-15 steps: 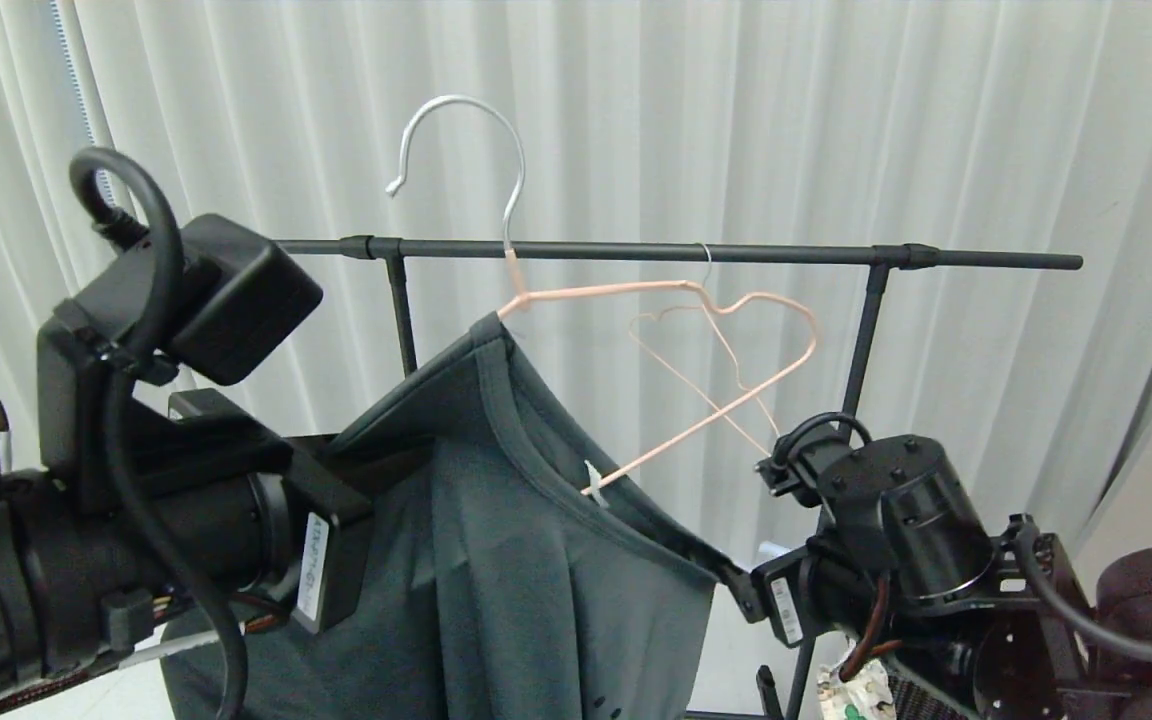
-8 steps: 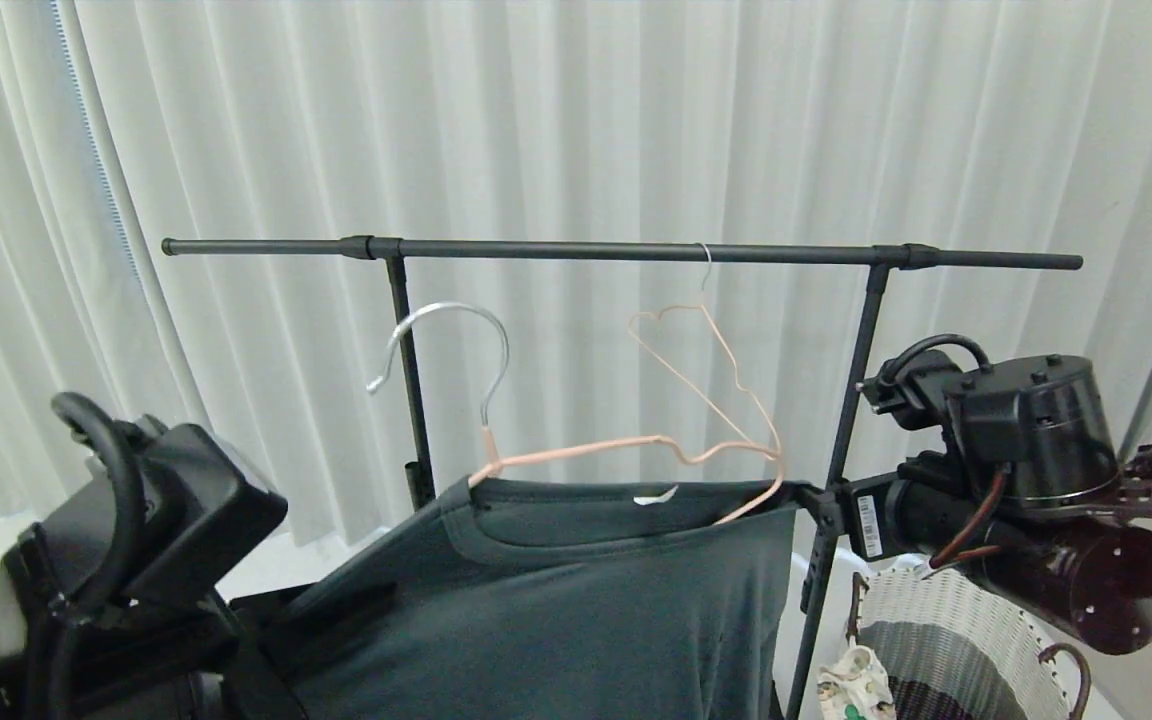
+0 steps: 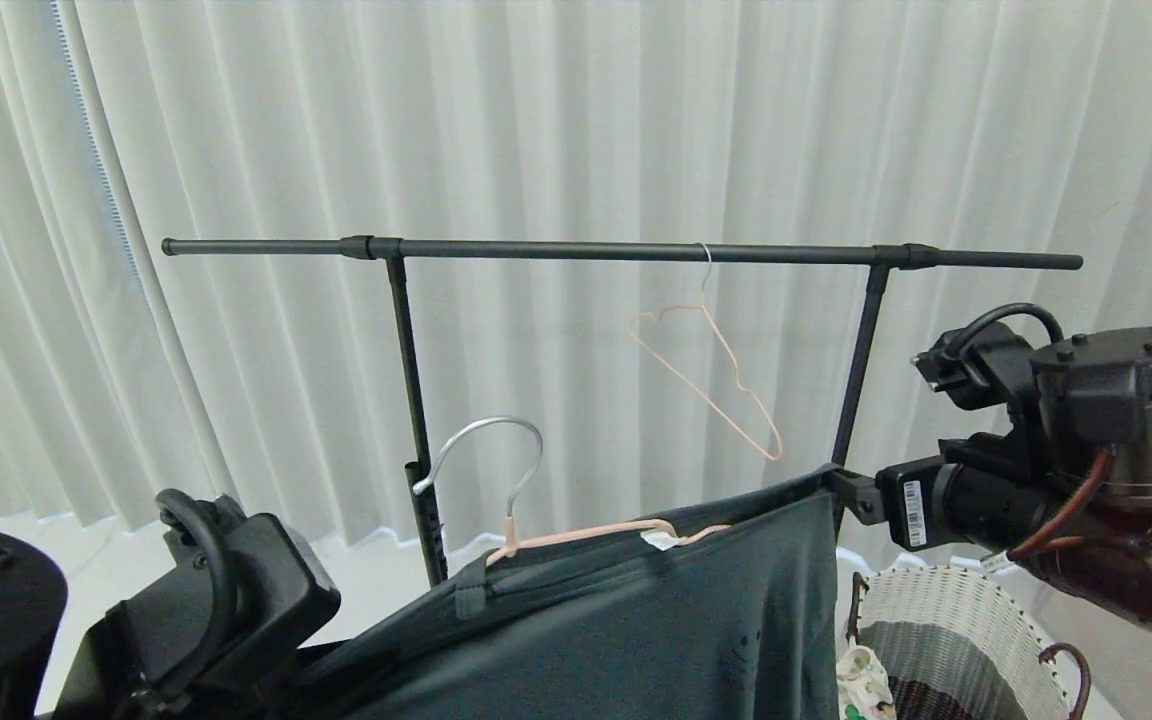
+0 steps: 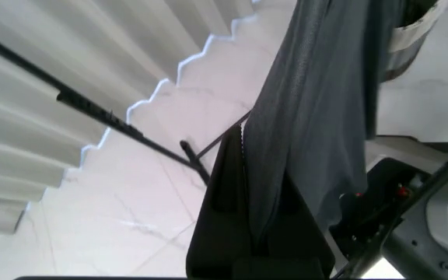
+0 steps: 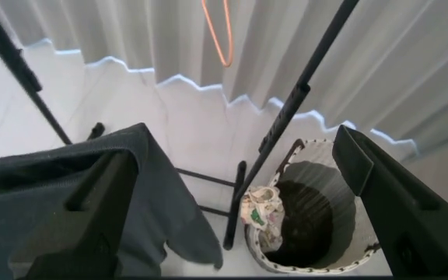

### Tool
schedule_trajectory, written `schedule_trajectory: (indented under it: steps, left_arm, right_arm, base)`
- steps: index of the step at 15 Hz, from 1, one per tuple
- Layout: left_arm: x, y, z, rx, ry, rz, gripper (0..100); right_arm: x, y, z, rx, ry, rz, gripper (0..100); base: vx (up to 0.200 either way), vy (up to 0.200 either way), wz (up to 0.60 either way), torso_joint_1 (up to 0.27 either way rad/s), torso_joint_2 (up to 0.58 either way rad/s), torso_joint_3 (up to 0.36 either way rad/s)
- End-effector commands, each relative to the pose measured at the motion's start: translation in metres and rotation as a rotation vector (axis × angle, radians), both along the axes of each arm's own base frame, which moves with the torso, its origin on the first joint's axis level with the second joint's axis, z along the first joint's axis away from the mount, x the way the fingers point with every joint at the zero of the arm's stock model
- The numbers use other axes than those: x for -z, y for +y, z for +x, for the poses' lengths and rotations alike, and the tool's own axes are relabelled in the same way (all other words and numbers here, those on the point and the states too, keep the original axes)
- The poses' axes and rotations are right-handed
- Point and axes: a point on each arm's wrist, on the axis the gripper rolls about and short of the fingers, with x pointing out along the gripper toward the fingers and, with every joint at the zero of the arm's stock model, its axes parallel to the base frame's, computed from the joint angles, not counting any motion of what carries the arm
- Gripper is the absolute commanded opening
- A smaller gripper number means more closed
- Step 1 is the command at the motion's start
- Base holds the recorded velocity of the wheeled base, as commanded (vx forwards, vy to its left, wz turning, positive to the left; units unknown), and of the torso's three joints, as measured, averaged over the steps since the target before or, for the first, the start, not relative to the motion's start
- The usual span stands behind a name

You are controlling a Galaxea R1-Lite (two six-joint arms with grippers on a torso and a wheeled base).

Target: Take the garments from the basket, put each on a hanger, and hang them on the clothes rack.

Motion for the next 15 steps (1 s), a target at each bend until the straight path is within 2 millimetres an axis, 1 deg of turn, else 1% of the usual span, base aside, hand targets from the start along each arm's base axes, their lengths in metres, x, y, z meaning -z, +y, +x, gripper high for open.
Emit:
schedule_trajectory:
  steps: [1,3,4,6,7,8,10,11,13,15]
  left_arm:
    - [0.001,-0.001,0.004,-0.020,0.008,0.010,0]
    - [-0.001,0.000,0.008,-0.040,0.003,0.004,0]
    - [-0.002,0.000,0.010,-0.052,0.003,-0.001,0]
    - [-0.007,0.002,0.010,-0.064,-0.008,-0.027,0]
    - [-0.007,0.003,0.009,-0.063,-0.012,-0.032,0]
    - [-0.008,0.003,0.009,-0.063,-0.013,-0.033,0]
    - [-0.006,0.002,0.010,-0.063,-0.005,-0.025,0]
    - [-0.005,0.001,0.010,-0.059,-0.001,-0.021,0]
    - [-0.005,-0.001,0.011,-0.054,0.000,-0.020,0]
    - [-0.007,-0.003,0.009,-0.035,-0.020,-0.047,0]
  right_arm:
    - [-0.005,-0.002,-0.007,-0.018,-0.009,0.013,100]
    - [-0.002,0.001,-0.014,-0.069,0.012,0.011,100]
    - [0.003,0.000,-0.021,-0.119,0.033,0.012,100]
    - [0.016,-0.009,-0.036,-0.204,0.081,0.006,100]
    - [0.018,-0.014,-0.042,-0.225,0.078,-0.011,100]
    - [0.018,-0.016,-0.046,-0.244,0.068,-0.003,100]
    - [0.008,-0.017,-0.056,-0.375,0.023,0.083,100]
    - [0.006,-0.019,-0.058,-0.414,0.008,0.077,100]
    - [0.011,-0.024,-0.065,-0.481,-0.006,0.009,100]
    - [0.017,-0.026,-0.068,-0.563,-0.011,-0.052,100]
  base:
    - [0.000,0.000,0.00,0.000,0.00,0.000]
    - [0.000,0.000,0.00,0.000,0.00,0.000]
    - [0.000,0.000,0.00,0.000,0.00,0.000]
    - [0.000,0.000,0.00,0.000,0.00,0.000]
    - [0.000,0.000,0.00,0.000,0.00,0.000]
    - [0.000,0.000,0.00,0.000,0.00,0.000]
    - [0.000,0.000,0.00,0.000,0.00,0.000]
    - [0.000,0.000,0.00,0.000,0.00,0.000]
    - [0.000,0.000,0.00,0.000,0.00,0.000]
    - [0.000,0.000,0.00,0.000,0.00,0.000]
